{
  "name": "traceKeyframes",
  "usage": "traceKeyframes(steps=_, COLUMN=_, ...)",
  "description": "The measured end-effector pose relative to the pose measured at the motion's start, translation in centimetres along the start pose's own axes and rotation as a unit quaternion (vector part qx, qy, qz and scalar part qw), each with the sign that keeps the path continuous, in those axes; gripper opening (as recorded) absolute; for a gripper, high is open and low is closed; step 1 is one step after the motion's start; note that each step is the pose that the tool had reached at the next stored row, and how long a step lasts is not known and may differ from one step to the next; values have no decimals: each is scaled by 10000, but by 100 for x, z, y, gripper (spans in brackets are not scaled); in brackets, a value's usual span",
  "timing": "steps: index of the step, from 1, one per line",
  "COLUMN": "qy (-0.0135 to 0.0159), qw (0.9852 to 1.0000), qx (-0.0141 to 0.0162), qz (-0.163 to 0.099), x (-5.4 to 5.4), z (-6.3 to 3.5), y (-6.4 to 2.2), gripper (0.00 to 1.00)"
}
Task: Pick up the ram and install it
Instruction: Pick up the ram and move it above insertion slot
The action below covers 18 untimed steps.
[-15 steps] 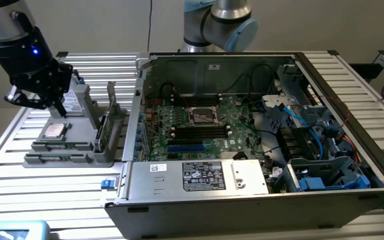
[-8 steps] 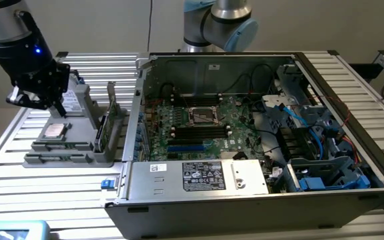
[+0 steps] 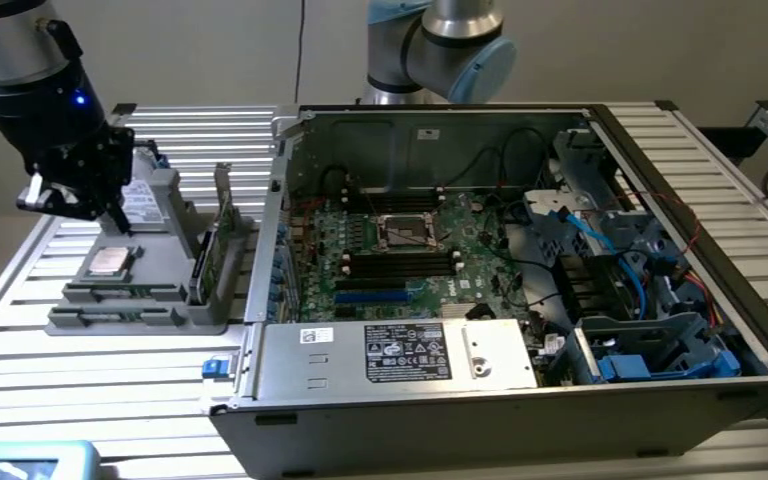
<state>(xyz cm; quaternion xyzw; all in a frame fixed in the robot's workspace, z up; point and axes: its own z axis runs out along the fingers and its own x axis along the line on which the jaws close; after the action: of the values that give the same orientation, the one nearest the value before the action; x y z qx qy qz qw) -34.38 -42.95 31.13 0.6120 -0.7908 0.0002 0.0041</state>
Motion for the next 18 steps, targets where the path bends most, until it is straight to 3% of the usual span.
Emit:
traceKeyframes(steps=4, qy=41, qw=9995, qx=-21, qz=-322, x=0, z=3, y=2, gripper=11)
traceKeyframes(steps=9, qy=83, qw=9973, qx=-35, qz=-727, x=1, z=3, y=5, gripper=11)
traceKeyframes(steps=13, qy=88, qw=9954, qx=-31, qz=-951, x=1, z=3, y=7, gripper=11)
traceKeyframes(steps=18, qy=88, qw=9952, qx=-30, qz=-973, x=1, z=4, y=7, gripper=11)
